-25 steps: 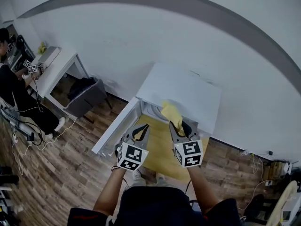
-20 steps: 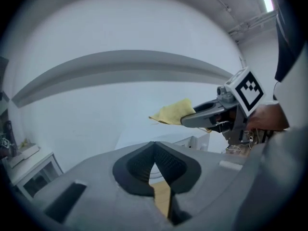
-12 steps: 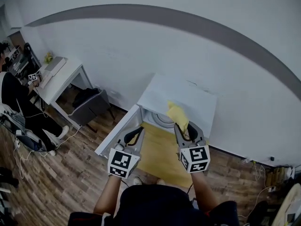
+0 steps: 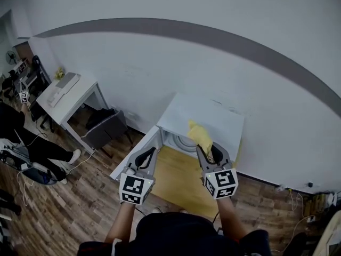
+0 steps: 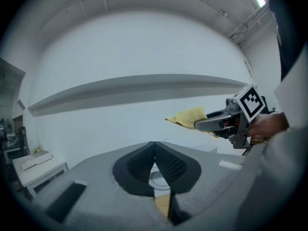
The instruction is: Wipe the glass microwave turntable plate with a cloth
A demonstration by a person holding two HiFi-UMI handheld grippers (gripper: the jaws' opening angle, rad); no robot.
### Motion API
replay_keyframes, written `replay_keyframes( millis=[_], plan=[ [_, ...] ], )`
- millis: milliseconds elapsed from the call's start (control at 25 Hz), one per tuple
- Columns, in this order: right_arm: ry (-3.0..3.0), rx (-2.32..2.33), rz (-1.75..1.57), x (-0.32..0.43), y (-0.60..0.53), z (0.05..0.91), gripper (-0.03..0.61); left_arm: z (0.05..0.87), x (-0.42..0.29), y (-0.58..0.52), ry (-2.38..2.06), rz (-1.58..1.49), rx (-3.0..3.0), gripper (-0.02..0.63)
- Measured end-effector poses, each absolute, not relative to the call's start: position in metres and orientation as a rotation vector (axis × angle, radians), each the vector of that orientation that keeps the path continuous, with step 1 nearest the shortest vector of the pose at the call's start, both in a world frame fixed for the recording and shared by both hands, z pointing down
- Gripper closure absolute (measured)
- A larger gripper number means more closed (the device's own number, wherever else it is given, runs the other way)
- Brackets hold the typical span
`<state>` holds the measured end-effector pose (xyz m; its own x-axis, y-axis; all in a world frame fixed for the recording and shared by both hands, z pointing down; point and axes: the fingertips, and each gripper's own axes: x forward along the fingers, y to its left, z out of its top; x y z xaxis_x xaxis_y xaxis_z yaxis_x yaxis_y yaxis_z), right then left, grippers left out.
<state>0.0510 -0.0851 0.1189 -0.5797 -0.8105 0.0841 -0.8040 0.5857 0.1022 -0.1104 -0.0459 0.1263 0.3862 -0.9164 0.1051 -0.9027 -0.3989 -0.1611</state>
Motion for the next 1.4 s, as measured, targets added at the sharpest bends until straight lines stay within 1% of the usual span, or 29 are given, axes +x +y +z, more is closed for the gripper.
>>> replay_keyframes(
  millis=[240,720,1400],
  plan=[
    [-2.691,1.335,-0.081,0.048,-0.082,0.123,0.434,0.119,-0.112,-0.044,1.698,-0.212,-2.519,0.597],
    [-2.679,1.390,-0.061,0.055,-0.090,0.125,0.436,0.111,-0.110,-0.046,1.696,-0.167,-2.478,0.597],
    [-2.709,1.356,-0.062,0.044,-0.090,0.126,0.437,0.107,-0.115,-0.047,1.736,-0.110,-2.466,0.597]
  ],
)
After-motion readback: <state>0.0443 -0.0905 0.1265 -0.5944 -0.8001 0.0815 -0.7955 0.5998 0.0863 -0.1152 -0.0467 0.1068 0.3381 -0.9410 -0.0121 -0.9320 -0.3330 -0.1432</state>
